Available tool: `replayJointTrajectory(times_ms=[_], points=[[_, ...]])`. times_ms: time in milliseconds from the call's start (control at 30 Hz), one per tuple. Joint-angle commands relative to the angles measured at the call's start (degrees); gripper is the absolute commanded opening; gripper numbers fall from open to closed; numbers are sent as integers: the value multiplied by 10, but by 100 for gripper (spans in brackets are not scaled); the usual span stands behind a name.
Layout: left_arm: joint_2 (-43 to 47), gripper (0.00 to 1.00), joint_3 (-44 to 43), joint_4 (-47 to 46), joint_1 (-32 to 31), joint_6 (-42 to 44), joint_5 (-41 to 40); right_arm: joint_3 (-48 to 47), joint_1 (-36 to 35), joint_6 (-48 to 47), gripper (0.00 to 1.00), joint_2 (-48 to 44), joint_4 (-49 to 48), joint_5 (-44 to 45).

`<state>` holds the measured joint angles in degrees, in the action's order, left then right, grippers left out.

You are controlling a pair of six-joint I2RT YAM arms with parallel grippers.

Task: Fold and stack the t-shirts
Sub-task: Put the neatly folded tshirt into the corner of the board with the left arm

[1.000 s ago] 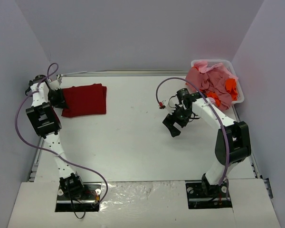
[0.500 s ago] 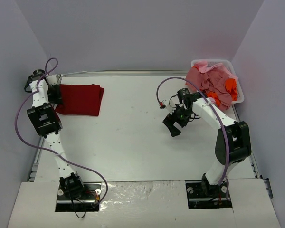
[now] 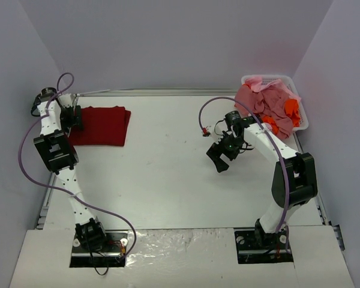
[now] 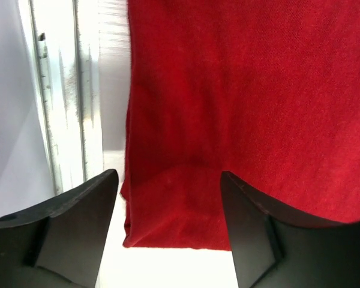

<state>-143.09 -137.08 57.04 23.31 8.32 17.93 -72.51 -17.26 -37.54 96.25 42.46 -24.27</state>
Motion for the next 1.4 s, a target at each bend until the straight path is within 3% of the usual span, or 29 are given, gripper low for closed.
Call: replayJointTrajectory(times_ms=[0,167,300,400,500,533,667,733,867,1000,1100,1367], points=[[74,69,-27,16,-1,7,-25,6,3,2,100,3,14,1],[143,72,-35,28,0,20,-28,4,6,5,100,-7,10,2],[166,75,-134,108,-4,29,-28,-1,7,6,100,-3,10,-11],[213,76,-136,125,-4,35,-32,4,6,8,100,3,5,-12],[309,76,-30,78,-3,32,-41,26,8,14,100,11,-12,-22],[341,77,62,53,-4,32,-40,40,10,19,100,12,-29,-24],[473,82,241,-53,-12,28,-79,54,15,18,100,24,-42,-21],[508,82,296,-77,-6,21,-55,54,22,21,100,27,-45,-18],[676,84,531,-209,-21,7,12,48,70,17,100,8,-48,-60],[737,86,625,-243,-87,-2,-47,47,89,12,100,-10,-52,-82],[750,88,674,-245,-98,-4,9,58,97,11,100,-11,-55,-83],[815,91,803,-294,-106,24,71,68,133,30,100,-42,-84,-91]])
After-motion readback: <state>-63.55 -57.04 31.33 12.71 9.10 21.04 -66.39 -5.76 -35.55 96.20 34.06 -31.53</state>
